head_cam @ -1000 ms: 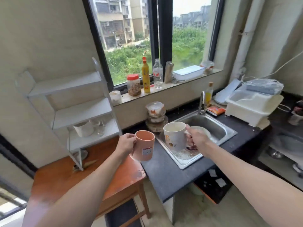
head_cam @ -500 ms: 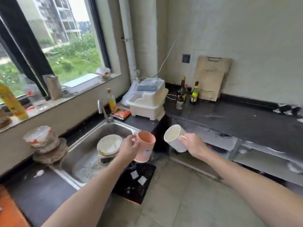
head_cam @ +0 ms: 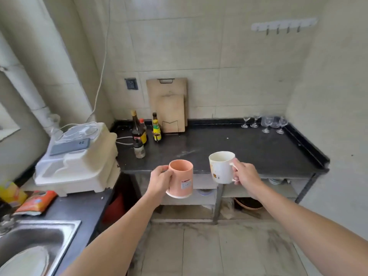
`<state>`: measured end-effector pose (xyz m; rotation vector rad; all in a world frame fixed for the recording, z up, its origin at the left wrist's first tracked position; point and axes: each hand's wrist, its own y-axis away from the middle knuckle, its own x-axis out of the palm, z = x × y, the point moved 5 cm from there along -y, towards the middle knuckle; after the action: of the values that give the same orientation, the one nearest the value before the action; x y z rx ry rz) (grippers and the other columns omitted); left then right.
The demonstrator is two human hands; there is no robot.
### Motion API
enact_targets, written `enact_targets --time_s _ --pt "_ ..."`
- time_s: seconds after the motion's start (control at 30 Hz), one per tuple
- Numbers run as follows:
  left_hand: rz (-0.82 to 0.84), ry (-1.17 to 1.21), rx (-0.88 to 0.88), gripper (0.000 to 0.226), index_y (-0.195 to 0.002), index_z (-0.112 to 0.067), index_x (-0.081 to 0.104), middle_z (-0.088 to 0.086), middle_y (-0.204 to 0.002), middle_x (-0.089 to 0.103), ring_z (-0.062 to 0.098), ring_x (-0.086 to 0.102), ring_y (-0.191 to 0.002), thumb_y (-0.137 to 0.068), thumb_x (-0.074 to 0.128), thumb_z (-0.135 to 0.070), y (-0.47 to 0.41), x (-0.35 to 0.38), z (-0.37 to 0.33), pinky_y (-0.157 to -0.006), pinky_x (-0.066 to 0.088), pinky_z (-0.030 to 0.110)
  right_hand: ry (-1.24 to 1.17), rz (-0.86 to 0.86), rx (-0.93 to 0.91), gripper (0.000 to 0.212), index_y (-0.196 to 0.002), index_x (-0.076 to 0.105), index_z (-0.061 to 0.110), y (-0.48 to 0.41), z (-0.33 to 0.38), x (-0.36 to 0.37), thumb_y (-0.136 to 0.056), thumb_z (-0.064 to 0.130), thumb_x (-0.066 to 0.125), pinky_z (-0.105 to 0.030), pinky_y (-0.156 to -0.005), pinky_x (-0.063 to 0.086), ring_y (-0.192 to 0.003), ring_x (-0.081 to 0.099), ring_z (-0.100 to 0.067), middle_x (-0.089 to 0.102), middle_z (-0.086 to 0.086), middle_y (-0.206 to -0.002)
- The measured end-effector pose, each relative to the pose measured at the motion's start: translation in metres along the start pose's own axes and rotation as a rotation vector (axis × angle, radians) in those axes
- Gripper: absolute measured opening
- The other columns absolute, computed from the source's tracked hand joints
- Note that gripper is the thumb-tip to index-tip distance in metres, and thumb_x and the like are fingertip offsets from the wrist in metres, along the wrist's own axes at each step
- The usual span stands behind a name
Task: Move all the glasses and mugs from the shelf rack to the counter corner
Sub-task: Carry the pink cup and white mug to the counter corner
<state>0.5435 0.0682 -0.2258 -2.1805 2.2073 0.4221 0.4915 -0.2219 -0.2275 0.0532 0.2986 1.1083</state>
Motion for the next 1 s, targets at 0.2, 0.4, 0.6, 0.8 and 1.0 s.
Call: enact_targets --time_s 0.2,0.4,0.6,0.8,1.0 --pt "0.181 0.032 -0.015 0.022 -0.11 -0.014 0.058 0.006 -0.101 0.064 0.017 0.06 -0.087 -0.092 0.047 -0.01 -0.102 0.101 -0.038 -0.06 0.048 0.029 -0.136 -0.196 0.11 0.028 -0.064 0.05 0.014 -0.072 0.006 -0.07 -0.079 0.035 0.061 -0.031 -0.049 0.039 -0.044 0.039 -0.014 0.04 0.002 -0.046" --pt "0.279 0.019 -0.06 0.019 -0.103 -0.018 0.06 0.006 -0.097 0.065 0.023 0.062 -0.087 -0.095 0.043 -0.013 -0.165 0.212 -0.053 -0.063 0.051 0.032 -0.198 -0.38 0.182 0.029 -0.067 0.054 0.012 -0.127 -0.01 -0.147 -0.083 0.036 0.06 -0.028 -0.048 0.042 -0.04 0.042 -0.012 0.041 0.002 -0.046" --pt "0.358 -0.001 -0.092 0.025 -0.094 -0.015 0.063 0.008 -0.079 0.062 0.019 0.052 -0.064 -0.097 0.038 -0.013 -0.22 0.324 -0.058 -0.055 0.046 0.031 -0.208 -0.407 0.217 0.031 -0.068 0.054 0.012 -0.21 -0.04 -0.217 -0.09 0.033 0.056 -0.029 -0.049 0.039 -0.043 0.041 -0.013 0.042 -0.002 -0.051" --pt "0.343 -0.027 -0.181 0.022 -0.088 -0.006 0.057 0.003 -0.06 0.052 0.016 0.042 -0.051 -0.096 0.044 -0.021 -0.282 0.425 -0.059 -0.048 0.036 0.027 -0.16 -0.367 0.272 0.036 -0.06 0.052 0.016 -0.32 -0.065 -0.277 -0.09 0.036 0.052 -0.03 -0.055 0.045 -0.05 0.045 -0.015 0.046 0.0 -0.049" --pt "0.278 -0.06 -0.254 0.031 -0.087 -0.012 0.067 0.006 -0.071 0.061 0.017 0.048 -0.055 -0.093 0.053 -0.039 -0.337 0.482 -0.063 -0.048 0.039 0.027 -0.067 -0.293 0.359 0.041 -0.066 0.062 0.009 -0.413 -0.086 -0.306 -0.094 0.035 0.051 -0.03 -0.07 0.056 -0.078 0.064 -0.018 0.066 -0.003 -0.069"
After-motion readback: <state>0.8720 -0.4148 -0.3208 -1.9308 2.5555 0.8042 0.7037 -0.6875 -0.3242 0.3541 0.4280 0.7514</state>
